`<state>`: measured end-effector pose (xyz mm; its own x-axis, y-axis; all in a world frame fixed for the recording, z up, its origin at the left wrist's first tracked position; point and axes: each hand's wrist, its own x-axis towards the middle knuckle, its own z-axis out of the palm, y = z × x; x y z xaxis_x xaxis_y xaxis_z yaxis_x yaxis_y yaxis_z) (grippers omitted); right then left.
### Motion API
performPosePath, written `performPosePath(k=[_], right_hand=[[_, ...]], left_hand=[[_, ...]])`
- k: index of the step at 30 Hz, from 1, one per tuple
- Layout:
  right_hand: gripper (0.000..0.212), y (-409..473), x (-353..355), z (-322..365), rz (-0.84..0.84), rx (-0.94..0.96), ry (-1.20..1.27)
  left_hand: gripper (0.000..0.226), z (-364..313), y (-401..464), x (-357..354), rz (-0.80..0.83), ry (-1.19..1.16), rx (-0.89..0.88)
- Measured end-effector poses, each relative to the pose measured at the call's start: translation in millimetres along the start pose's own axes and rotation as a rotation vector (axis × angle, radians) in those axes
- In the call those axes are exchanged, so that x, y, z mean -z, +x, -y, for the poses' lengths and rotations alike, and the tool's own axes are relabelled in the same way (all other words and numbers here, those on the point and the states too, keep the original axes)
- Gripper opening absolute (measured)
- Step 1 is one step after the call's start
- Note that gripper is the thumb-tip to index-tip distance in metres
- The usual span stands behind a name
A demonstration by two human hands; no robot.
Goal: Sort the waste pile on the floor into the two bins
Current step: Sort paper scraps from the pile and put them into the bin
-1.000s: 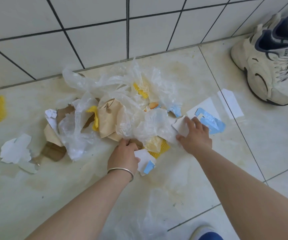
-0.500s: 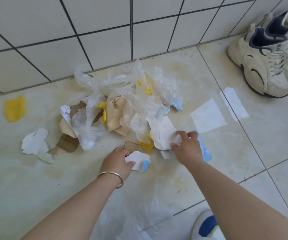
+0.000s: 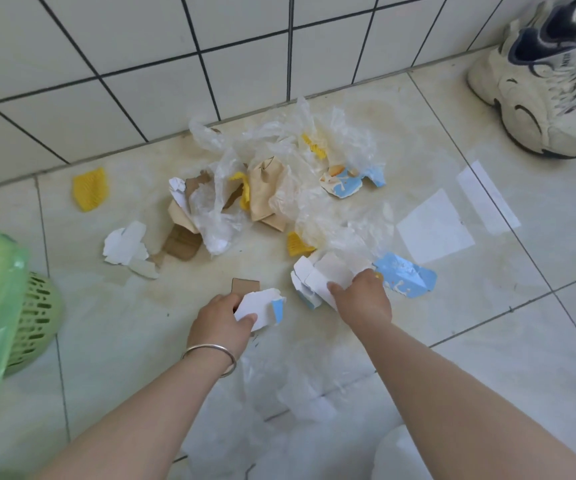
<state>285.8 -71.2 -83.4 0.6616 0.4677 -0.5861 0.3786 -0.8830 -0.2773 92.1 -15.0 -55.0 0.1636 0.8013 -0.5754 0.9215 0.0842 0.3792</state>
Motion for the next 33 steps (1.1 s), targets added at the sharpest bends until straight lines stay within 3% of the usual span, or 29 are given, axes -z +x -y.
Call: performPosePath(k=[3, 6, 12, 17, 20, 23, 26, 33], right_hand=[[0.068, -4.1, -6.0, 8.8, -0.034, -0.240, 0.243], [0.077, -5.4, -13.1, 17.9, 0.007, -0.411, 0.241], [0.074, -4.4, -20.2, 26.5, -0.074, -0.376, 0.090], [0.074, 6.1, -17.6, 34.1, -0.021, -0.302, 0.041], [0.063, 14.6, -14.3, 36.3, 0.016, -0.273, 0.027], [0.028, 19.3, -12.9, 36.4, 0.013, -0.186, 0.027], [0.013, 21.1, -9.6, 38.3, 0.008, -0.124, 0.106], [0.057, 19.6, 1.4, 40.8, 0.098, -0.233, 0.392]], left_hand=[[0.027, 6.9, -6.9, -1.1, -0.022, -0.067, 0.020], [0.023, 10.3, -11.7, -3.2, -0.039, -0.129, 0.037], [0.010, 14.3, -14.5, -1.7, -0.028, -0.169, 0.018], [0.021, 24.1, -3.8, 3.1, -0.041, -0.138, 0.024], [0.017, 23.1, 3.2, 6.1, -0.065, -0.171, 0.064], [0.017, 19.8, 5.1, 5.9, -0.057, -0.171, 0.065], [0.015, 16.0, 7.0, 3.9, -0.048, -0.187, 0.068], [0.014, -8.6, 11.5, 5.6, -0.065, -0.478, 0.050]])
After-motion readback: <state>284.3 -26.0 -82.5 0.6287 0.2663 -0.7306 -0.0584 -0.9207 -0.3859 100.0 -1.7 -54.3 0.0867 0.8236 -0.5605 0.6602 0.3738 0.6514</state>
